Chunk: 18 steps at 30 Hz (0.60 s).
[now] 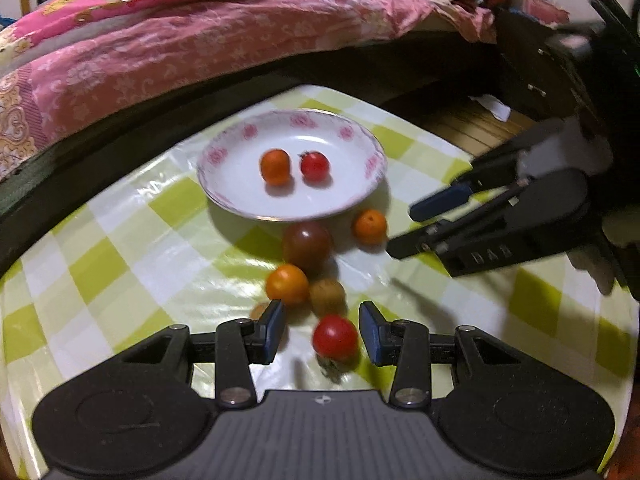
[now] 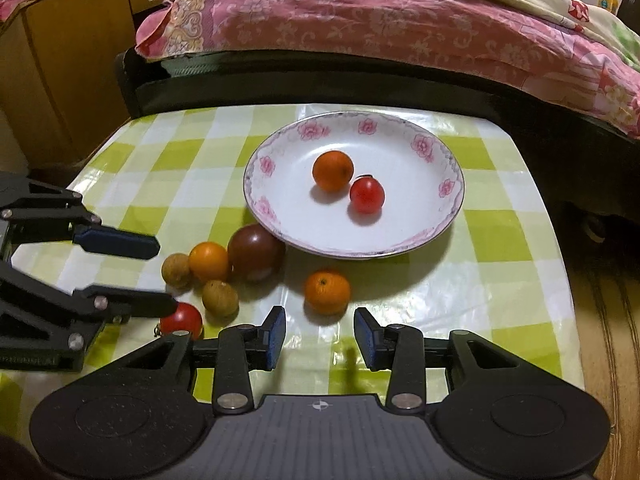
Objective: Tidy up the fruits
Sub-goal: 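Close the right tool on the tangerine while the left tool holds its tomato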
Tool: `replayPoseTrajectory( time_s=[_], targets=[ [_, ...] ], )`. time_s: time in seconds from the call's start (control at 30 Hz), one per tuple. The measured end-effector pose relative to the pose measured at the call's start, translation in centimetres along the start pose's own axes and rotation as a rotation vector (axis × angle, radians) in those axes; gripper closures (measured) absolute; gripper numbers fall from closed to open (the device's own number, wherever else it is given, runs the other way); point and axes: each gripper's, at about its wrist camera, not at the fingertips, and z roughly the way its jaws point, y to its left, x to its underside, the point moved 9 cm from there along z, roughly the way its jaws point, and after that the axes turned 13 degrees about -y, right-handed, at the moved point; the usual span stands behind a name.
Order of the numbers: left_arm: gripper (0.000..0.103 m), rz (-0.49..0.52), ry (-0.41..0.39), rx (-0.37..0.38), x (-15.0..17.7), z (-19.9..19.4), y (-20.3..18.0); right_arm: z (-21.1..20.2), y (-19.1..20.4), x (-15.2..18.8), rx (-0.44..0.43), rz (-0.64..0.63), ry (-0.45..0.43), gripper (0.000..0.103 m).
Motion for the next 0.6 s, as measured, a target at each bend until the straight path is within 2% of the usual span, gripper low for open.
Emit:
replayPoseTrajectory(
  time_s=[0.1,0.2,0.6],
  targets=[
    [0.055,-0.005,0.016,0.016,0.5,0.1,-0.4,0.1,-0.1,0.1,0.003,-0.007,0.004,0.067],
    [0.055,0.010,0.025,0.018,0.9,0.2,-0.8,0.1,-0.4,0.2,0.002,-0.002,0.004,0.062],
    [0.055,0.028,0.062,0.011,1.9,1.6,-1.1,1.1,-0.8,0.2,0.006,0.007,0.008,0.060]
  ],
)
